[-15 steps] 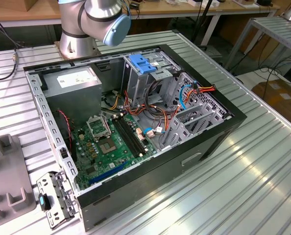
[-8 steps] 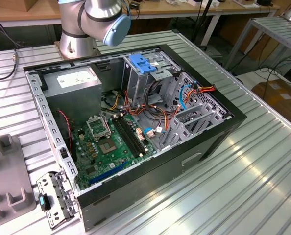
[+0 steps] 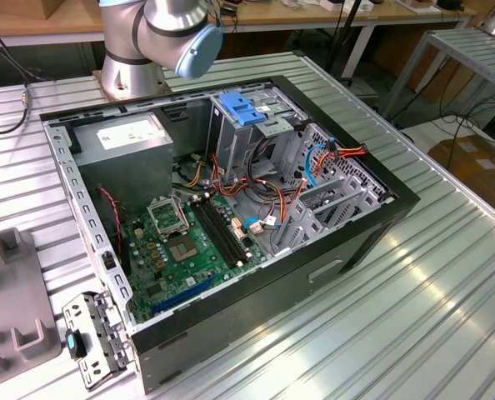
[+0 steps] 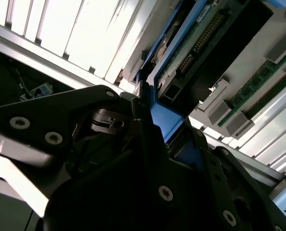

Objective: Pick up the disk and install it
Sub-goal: 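Pick up the disk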

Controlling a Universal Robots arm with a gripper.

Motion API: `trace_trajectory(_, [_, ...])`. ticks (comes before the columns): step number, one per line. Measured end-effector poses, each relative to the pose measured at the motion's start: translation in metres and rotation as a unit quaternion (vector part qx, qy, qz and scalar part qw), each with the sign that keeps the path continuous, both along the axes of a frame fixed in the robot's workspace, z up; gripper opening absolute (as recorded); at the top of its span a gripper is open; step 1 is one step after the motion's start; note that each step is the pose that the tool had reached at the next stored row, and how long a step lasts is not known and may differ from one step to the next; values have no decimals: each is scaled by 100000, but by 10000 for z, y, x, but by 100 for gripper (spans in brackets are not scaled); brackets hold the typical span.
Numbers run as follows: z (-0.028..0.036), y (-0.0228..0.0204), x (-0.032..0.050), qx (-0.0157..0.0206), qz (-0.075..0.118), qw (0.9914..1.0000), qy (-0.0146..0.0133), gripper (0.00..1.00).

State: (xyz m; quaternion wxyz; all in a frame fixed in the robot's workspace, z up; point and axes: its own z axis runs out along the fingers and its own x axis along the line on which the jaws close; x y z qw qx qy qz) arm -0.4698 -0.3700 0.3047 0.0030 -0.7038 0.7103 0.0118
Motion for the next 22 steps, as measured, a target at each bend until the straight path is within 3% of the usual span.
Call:
trace_trajectory(10, [193,0,0,3,-1,100000,-4,37])
trace_trajectory(15, [348,0,0,1,-1,100000,-4,37])
trace_trajectory(18, [481,0,0,-2,-1,100000,1,37])
trace_trajectory(22, [562,0,0,-2,-1,100000,-4,37])
